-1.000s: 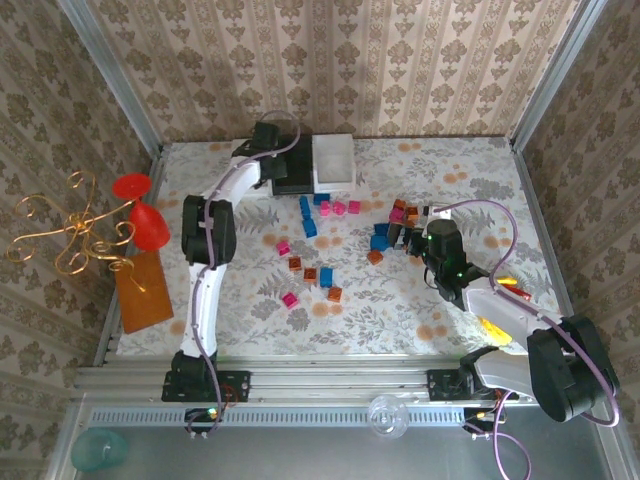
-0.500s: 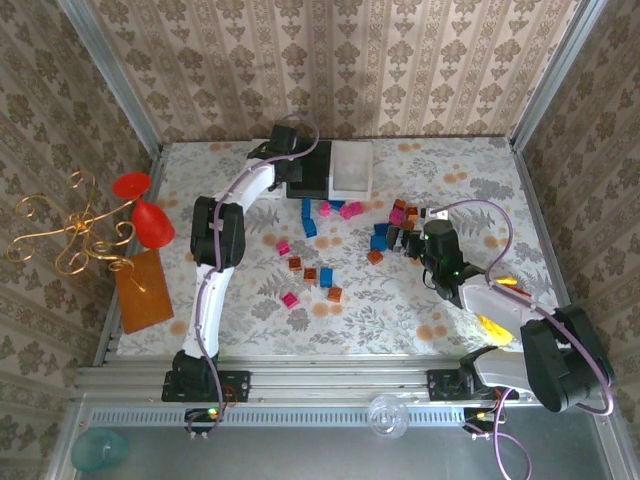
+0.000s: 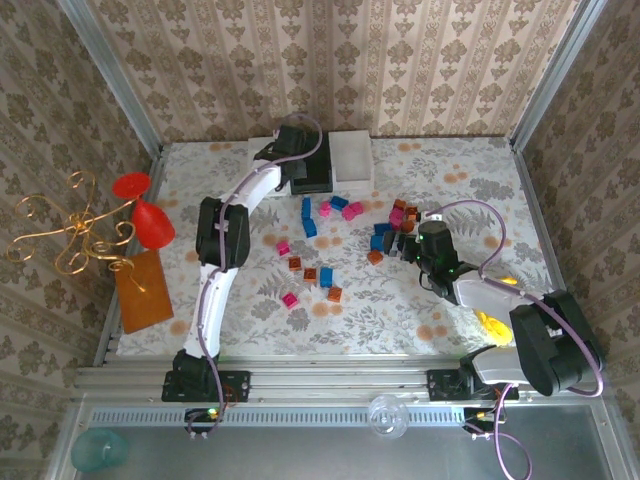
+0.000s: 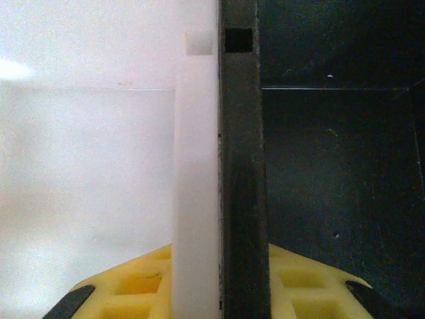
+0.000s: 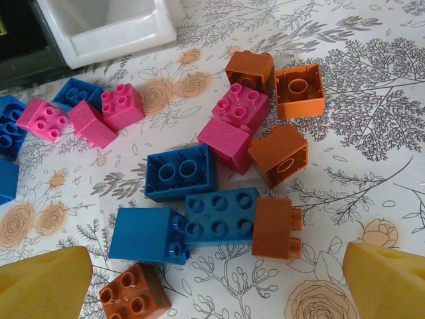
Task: Sort the legos into containers by color
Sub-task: Move the container to the top-center of the table.
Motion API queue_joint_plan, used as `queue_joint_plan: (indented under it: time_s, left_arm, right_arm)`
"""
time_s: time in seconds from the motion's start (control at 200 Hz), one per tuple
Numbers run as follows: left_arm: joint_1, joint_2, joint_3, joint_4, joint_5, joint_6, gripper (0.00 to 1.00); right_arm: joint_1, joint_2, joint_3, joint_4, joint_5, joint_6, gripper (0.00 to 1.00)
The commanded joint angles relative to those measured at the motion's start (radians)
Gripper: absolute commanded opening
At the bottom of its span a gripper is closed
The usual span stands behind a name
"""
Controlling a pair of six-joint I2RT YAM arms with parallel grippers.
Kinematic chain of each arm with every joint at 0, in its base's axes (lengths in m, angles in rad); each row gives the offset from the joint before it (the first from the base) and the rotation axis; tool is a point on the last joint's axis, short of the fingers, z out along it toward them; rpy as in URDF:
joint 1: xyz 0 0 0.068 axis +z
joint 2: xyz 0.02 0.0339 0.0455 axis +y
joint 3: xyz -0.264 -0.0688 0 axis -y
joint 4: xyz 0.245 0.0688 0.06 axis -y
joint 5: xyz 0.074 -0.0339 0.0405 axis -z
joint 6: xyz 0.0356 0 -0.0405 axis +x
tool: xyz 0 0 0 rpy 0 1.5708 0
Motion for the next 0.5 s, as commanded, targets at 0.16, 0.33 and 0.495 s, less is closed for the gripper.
queue_joint_plan:
  time_s: [0.16,0.33,0.495]
  left_arm:
    - [-0.008,0.129,0.213,-0.055,0.006,-0.014,0.16]
    - [-0.021,0.139,0.215,-0.030,0.049,-0.001,0.15]
    - [-0.022,0.108,0.207,-0.082,0.107,0.001,0.19]
  right_arm:
    - [0.004,0.006,0.041,0.013,-0.020,0.025,0.98]
    - [0.004,0.010,0.041,0.011,-0.019,0.026,0.98]
    - [0.004,0.006,0.042,0.003,-0.017,0.025,0.98]
